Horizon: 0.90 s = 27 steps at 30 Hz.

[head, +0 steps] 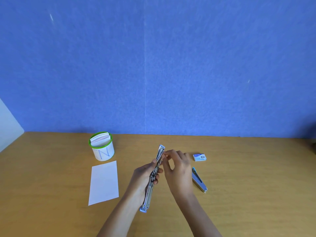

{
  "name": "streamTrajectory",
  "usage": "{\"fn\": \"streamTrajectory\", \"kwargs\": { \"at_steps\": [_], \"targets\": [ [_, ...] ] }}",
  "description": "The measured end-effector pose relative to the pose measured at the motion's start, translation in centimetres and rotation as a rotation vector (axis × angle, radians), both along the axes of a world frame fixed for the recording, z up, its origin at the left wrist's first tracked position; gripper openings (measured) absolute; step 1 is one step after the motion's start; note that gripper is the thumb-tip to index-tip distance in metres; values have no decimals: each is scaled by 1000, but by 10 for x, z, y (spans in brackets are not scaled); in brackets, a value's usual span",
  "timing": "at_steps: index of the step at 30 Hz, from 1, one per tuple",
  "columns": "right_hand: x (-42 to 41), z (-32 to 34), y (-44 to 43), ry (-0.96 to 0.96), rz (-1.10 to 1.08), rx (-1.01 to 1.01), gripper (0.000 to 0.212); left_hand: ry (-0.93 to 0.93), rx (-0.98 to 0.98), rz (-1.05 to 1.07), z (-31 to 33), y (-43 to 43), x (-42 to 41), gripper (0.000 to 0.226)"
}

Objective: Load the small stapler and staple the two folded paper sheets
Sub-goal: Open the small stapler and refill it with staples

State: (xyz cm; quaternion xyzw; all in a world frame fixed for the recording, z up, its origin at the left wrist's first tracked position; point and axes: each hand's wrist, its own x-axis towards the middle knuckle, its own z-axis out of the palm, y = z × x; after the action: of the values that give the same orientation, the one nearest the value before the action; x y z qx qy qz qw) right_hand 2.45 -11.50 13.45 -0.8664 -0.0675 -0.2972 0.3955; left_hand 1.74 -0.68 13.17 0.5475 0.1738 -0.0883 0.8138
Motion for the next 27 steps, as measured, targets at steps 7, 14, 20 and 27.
{"fn": "streamTrajectory", "kwargs": {
  "at_steps": [7, 14, 20, 27],
  "targets": [
    [-14, -10, 14, -80, -49, -329, 9, -61, 142, 5, -8, 5, 2, 42],
    [-22, -16, 18, -58, -125, -597, 34, -98, 395, -7, -19, 6, 7, 42],
    [-15, -21, 16, -14, -154, -595, 34, -160, 574, -124, -25, 2, 6, 43],
    [-2, -21, 4, 253, -8, -208, 31, -222, 683, -240, -38, 5, 14, 13]
  ]
}}
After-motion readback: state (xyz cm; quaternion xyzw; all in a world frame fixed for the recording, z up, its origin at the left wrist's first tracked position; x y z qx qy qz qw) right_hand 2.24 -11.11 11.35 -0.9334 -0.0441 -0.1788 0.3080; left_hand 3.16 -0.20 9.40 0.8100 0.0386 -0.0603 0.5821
